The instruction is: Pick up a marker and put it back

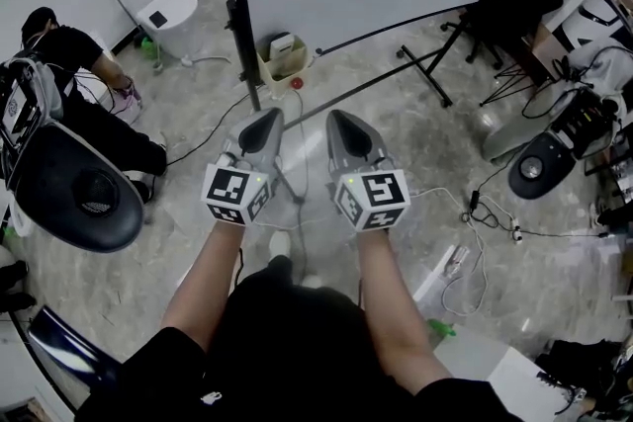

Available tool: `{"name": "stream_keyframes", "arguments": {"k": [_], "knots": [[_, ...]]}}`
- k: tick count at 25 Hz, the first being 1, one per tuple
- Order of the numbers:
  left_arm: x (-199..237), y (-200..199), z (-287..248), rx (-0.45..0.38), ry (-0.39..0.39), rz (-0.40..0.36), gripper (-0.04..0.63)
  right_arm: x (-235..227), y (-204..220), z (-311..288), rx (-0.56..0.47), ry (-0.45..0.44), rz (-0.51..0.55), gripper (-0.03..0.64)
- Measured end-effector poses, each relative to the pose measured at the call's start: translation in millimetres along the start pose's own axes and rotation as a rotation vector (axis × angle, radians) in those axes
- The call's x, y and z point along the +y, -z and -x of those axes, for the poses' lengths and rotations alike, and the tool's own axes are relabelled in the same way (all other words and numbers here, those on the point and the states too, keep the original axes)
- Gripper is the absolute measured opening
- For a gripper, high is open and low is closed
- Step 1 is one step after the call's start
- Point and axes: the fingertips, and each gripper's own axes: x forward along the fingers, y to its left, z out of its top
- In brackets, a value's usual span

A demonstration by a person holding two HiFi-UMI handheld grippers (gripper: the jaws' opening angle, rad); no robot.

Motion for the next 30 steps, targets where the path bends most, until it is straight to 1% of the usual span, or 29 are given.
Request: {"name": "stream_keyframes", "arguments": {"k": [6, 16, 24, 30], "knots": [[26, 2, -20, 0.012, 0.042, -0.008, 0.004, -2, 2, -36, 0.012, 0.022, 0.007, 0.009], [75, 14, -41, 0.014, 0.100, 0.009, 0.004, -1, 10, -83, 0.018, 0.083, 0.011, 0.009], [82, 20, -60, 0.024, 0.141, 0.016, 0.005, -8, 16, -98, 0.028, 0.109, 0.010, 0.009], [83, 25, -73, 0.024, 0.131, 0.017, 0.005, -23, 20, -104, 0.031, 0.111, 0.006, 0.009]]}}
